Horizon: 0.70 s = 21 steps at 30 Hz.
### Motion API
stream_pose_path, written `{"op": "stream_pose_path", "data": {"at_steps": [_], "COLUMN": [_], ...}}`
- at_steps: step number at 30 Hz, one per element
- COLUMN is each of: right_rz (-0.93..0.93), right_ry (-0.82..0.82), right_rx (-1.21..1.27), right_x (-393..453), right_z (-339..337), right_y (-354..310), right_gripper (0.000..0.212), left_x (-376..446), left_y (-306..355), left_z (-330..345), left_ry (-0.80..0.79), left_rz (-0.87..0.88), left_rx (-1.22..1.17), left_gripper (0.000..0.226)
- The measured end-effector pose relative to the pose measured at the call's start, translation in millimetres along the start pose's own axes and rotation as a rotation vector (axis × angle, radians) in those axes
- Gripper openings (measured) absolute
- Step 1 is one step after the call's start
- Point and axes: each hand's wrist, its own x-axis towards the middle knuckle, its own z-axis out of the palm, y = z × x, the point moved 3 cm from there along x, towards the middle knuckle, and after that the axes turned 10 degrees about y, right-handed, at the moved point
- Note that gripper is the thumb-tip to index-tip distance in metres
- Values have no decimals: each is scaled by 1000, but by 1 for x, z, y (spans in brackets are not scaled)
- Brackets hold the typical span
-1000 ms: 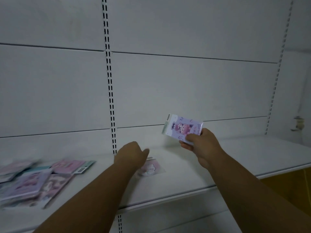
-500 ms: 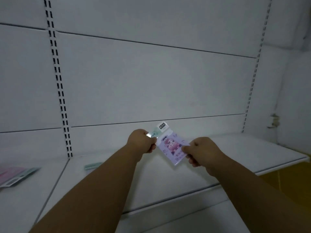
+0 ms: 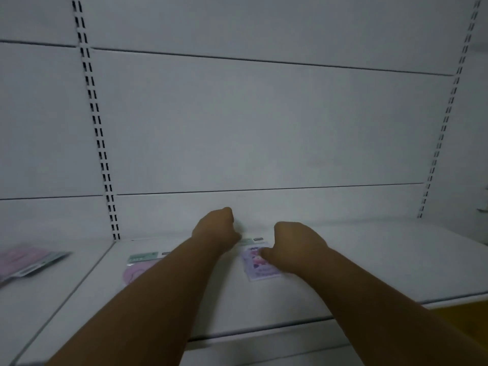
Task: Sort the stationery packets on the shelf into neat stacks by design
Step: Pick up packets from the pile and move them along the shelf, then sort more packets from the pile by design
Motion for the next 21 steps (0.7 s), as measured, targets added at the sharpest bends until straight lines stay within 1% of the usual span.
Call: {"op": "stream_pose_path", "data": {"at_steps": [4,7,11,15,18,21], "right_rz": [-209,-364,-516,-626,-661,-673], "right_ry": [226,327,347,316,294,293], "right_rx": [60,154,240,272,264,232], "right_x": [9,8,-14,-52,-78,-94], "right_z": [-23,-37,-42,-38,-29,-21], "right_y": [-56,-120,-226,-343,-422,-479], "right_gripper": [46,48,48,52,53,52], "left_x": [-15,-42,-89,-138,-167,-187], "left_y": [-30,-80,-173,-274,-343,-395], "left_z": [-34,-73,-137,-199,-234,-256], "left_ry": [56,103,187,249,266,255], "left_rz": [-19,-49,-143,-243,-299,-344], "left_rx": [63,114,182,232,267,268], "left_gripper": [35,33,32,33,32,36]}}
